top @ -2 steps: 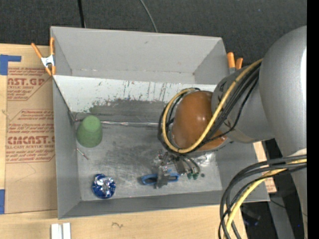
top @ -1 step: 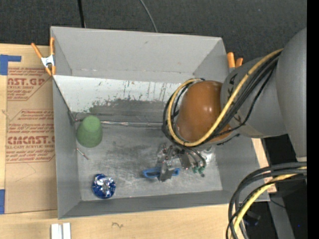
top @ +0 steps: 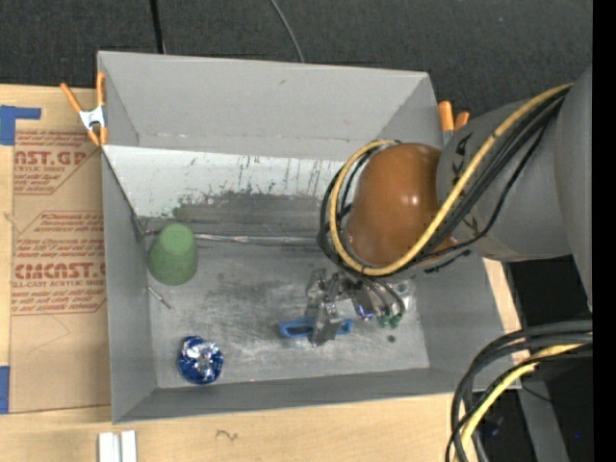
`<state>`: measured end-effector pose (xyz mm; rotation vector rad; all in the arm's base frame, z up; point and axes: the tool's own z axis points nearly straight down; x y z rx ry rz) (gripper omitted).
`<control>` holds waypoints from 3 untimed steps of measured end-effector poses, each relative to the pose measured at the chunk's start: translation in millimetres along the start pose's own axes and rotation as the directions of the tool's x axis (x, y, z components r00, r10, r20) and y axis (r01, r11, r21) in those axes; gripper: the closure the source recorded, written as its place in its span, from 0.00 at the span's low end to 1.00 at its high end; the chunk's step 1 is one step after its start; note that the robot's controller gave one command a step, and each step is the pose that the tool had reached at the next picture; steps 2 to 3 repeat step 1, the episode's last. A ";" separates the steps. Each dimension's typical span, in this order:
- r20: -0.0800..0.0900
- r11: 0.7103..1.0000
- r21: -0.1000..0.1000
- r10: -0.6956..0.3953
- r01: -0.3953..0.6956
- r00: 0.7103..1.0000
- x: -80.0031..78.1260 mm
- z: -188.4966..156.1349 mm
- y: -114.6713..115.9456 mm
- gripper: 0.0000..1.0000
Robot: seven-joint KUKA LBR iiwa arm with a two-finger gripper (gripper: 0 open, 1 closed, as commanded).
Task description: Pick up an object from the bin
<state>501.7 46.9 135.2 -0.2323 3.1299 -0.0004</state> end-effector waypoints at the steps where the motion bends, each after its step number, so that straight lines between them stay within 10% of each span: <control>1: 0.002 1.000 0.000 -0.001 0.001 1.000 -1.1 -42.6 0.4 1.00; 3: 0.002 1.000 0.000 -0.001 0.001 1.000 -1.1 -42.6 0.4 1.00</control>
Offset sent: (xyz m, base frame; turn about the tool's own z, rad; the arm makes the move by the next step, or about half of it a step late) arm 0.0000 0.0001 0.0405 0.0000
